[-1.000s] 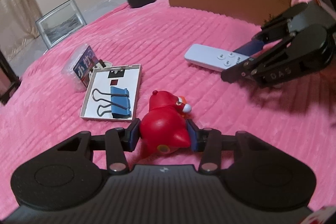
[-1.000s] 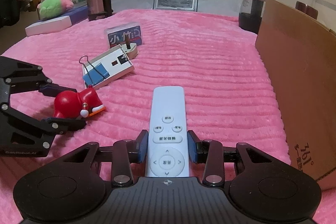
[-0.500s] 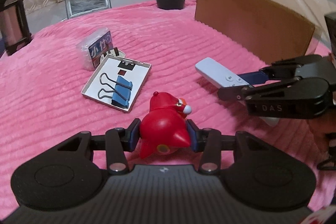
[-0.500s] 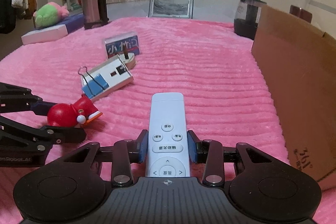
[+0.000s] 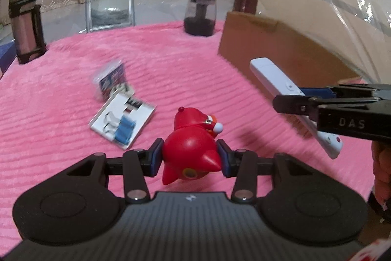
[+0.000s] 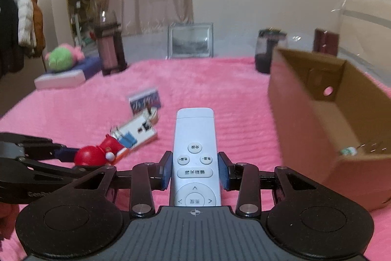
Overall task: Organize rigid objects
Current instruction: 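Carry the red figure and white remote over the cardboard box with both tools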
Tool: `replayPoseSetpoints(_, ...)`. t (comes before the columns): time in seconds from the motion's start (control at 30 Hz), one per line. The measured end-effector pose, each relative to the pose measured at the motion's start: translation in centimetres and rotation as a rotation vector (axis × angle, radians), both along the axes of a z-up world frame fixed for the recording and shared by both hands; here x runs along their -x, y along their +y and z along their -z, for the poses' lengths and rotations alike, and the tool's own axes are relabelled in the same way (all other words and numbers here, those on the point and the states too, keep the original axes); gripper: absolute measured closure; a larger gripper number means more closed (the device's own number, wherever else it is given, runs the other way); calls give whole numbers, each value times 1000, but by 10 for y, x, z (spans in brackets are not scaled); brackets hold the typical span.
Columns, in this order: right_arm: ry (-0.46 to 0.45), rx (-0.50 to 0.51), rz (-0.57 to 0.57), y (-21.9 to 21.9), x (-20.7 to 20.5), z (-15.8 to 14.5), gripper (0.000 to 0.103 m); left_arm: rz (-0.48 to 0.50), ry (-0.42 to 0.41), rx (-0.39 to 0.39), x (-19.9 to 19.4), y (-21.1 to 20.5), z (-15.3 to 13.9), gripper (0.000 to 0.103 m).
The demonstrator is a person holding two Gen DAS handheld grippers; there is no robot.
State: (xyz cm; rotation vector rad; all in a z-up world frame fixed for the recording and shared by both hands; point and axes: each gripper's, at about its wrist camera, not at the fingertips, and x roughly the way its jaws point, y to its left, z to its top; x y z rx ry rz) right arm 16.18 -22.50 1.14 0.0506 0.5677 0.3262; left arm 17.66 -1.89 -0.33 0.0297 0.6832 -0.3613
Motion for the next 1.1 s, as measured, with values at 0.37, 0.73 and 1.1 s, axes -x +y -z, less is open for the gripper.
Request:
replayPoseSetpoints(0.37, -37, -47, 106, -84, 16, -66, 68, 96, -54, 73, -1, -83, -75, 62)
replayPoseSetpoints(0.73, -3, -34, 201, -164, 1, -80, 68, 189, -59, 64, -25, -162, -101, 62)
replayPoseSetpoints(1.1, 59, -14, 206, -211, -43, -68, 68, 242, -59, -3, -76, -220, -108, 62)
